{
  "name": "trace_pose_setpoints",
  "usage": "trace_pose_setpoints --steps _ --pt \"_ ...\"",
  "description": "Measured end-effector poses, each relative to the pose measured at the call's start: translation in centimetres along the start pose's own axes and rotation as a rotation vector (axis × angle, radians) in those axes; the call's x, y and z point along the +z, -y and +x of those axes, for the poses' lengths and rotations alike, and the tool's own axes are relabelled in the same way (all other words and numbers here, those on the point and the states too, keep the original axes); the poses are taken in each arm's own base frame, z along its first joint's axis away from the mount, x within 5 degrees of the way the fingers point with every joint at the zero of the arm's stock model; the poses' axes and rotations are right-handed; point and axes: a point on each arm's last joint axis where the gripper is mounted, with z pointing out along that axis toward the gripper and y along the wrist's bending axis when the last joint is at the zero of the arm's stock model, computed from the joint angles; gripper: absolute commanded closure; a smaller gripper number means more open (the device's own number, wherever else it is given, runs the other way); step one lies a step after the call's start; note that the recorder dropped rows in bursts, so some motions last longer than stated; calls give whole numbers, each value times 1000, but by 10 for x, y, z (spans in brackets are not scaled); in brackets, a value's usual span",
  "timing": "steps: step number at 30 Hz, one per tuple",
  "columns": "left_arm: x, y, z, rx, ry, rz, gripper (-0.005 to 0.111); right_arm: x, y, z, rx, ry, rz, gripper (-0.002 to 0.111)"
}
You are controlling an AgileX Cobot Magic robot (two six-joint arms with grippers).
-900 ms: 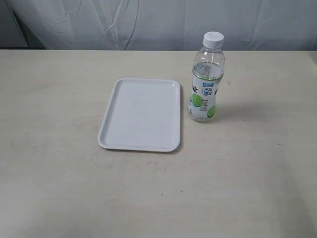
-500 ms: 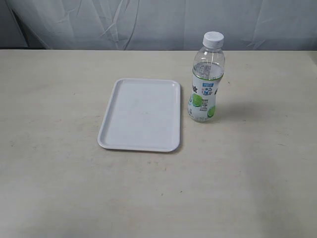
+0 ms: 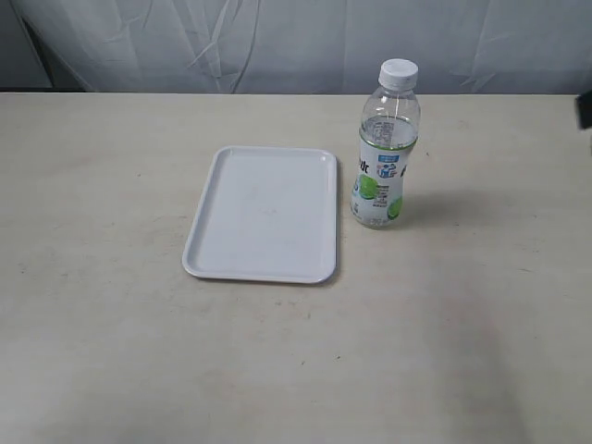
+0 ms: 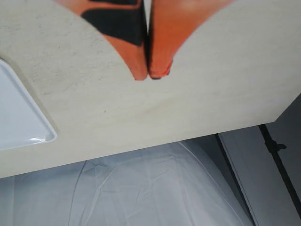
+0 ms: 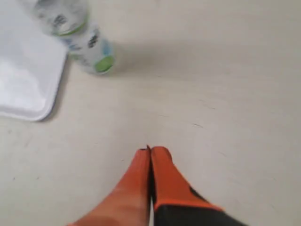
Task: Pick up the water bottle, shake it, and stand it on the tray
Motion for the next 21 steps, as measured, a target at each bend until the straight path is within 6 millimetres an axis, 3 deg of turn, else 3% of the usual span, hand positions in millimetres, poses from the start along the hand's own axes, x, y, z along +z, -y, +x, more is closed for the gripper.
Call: trace_pose_setpoints --steps 3,6,8,14,15,21 --pt "0 0 0 0 0 0 106 44 -26 2 -135 -26 -71 109" --pt "0 0 0 0 0 0 106 72 -41 8 -140 -20 -116 109" --pt "0 0 0 0 0 0 106 85 -51 10 -136 -5 -144 103" --pt "0 0 0 0 0 0 106 111 -68 8 -152 33 -168 9" --pt "0 0 0 0 0 0 106 115 -69 7 -151 34 -166 3" --pt "0 0 0 0 0 0 106 142 -70 4 -116 42 -154 7"
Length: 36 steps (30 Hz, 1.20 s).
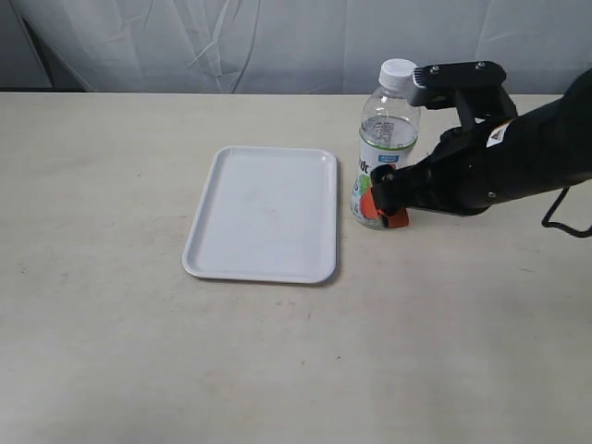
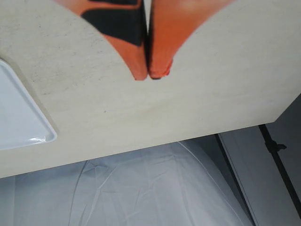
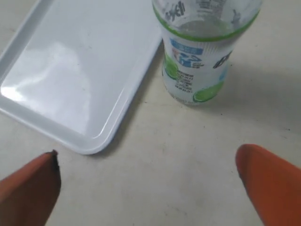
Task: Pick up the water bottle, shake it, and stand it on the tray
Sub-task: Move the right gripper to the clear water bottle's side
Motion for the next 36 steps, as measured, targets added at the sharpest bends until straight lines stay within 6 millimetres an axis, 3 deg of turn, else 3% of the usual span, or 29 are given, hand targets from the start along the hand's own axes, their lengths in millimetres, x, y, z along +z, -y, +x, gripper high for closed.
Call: trace_pose_setpoints --steps 14,24,36 --pt "0 0 0 0 0 0 106 54 18 -15 24 235 120 7" --pt "0 0 0 0 0 0 106 89 28 -8 23 273 175 7" --pt "0 0 0 0 0 0 106 118 31 -22 24 277 179 7"
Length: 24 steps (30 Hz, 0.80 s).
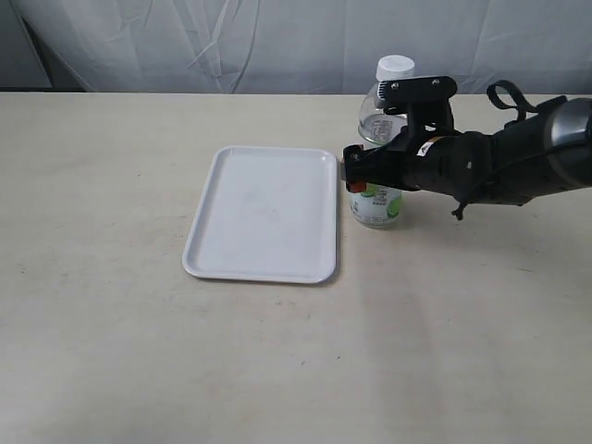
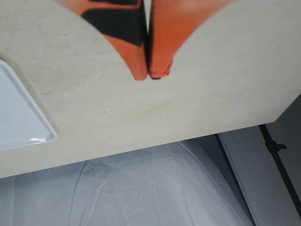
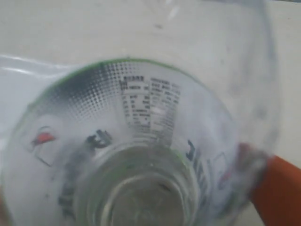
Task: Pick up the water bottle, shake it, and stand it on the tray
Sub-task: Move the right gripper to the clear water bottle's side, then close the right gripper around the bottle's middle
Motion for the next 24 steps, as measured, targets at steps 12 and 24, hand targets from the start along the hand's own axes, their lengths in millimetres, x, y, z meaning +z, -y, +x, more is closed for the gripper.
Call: trace_pose_setpoints --steps 12,24 --pt "0 0 0 0 0 0 106 8 -2 0 0 -27 -8 16" --pt "0 0 0 0 0 0 106 8 -3 3 1 -65 -18 71"
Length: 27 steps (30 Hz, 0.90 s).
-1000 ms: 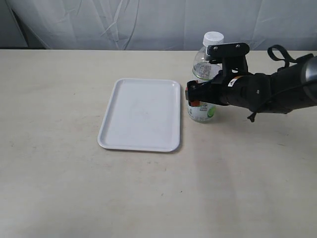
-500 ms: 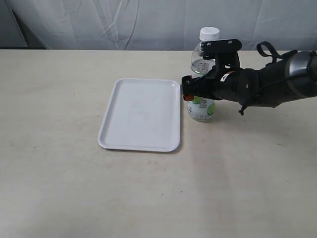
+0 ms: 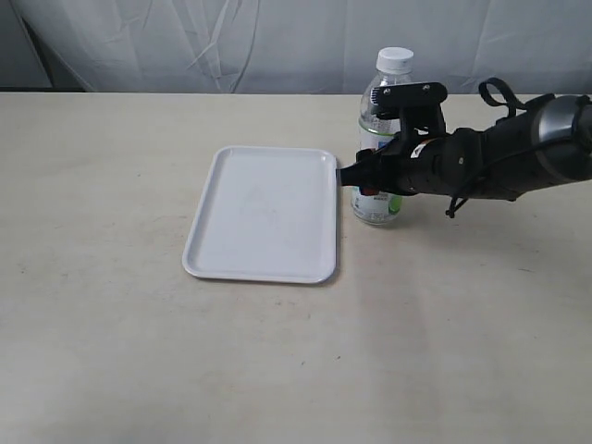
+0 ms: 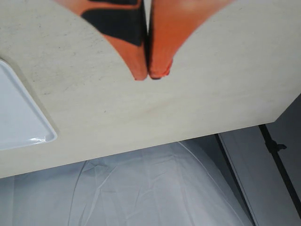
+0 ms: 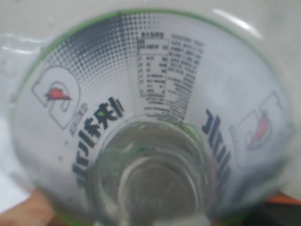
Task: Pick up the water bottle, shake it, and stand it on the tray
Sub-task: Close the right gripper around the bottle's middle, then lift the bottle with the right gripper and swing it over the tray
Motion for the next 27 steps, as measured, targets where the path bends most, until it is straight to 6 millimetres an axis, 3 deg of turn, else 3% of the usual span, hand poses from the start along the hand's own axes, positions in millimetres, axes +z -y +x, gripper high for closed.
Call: trace_pose_setpoints --steps 3,6,12,17,27 --pt "0 0 0 0 0 0 106 0 0 1 1 -14 -4 78" --pt "0 0 0 0 0 0 106 0 -1 0 3 -22 -7 109" --pt "0 0 0 0 0 0 106 0 -1 1 14 -34 -8 109" --pt "0 0 0 0 0 0 106 -12 -6 -4 20 -60 -34 109" --pt "0 0 0 0 0 0 106 -87 -45 -36 -40 103 -155 109"
